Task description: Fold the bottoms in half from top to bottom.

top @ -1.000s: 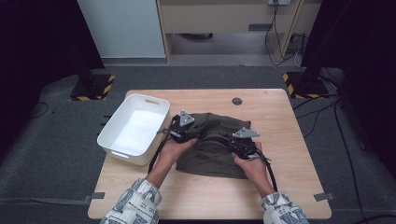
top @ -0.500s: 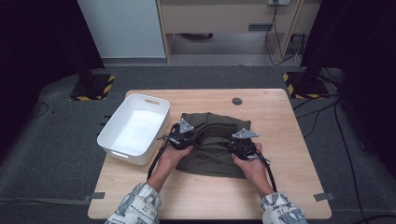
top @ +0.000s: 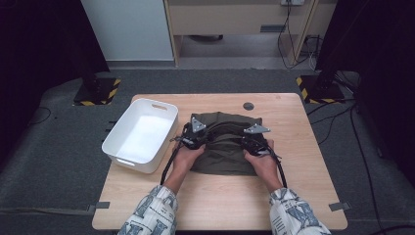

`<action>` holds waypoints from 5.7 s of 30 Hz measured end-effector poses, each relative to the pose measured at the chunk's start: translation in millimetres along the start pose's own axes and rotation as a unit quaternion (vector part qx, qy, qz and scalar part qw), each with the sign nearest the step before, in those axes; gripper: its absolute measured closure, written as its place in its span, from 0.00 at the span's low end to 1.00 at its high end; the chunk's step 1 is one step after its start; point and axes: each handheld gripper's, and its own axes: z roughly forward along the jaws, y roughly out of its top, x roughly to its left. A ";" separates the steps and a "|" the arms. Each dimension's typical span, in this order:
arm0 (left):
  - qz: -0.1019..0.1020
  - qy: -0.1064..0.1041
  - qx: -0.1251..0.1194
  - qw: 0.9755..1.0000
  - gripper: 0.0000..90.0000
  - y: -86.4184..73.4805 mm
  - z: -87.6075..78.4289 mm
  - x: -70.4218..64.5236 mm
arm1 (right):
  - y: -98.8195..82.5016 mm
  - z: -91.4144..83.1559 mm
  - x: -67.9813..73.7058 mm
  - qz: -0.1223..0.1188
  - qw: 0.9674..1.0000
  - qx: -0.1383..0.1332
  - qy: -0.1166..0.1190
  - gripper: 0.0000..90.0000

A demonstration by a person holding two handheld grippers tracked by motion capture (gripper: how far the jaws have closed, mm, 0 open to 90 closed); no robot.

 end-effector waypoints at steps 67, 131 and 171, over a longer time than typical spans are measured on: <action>0.055 -0.046 -0.027 0.997 0.77 -51.4 -54.0 -41.9 | -43.5 -84.7 17.4 -0.004 0.998 -0.013 0.053 0.38; 0.032 -0.069 -0.073 0.994 0.62 -35.6 -63.1 -51.0 | -68.2 -114.9 28.0 -0.037 0.998 0.011 0.041 0.57; 0.078 -0.077 -0.019 0.994 0.65 -59.8 -38.0 -65.9 | -43.7 -50.0 4.6 -0.043 0.997 0.029 0.049 0.62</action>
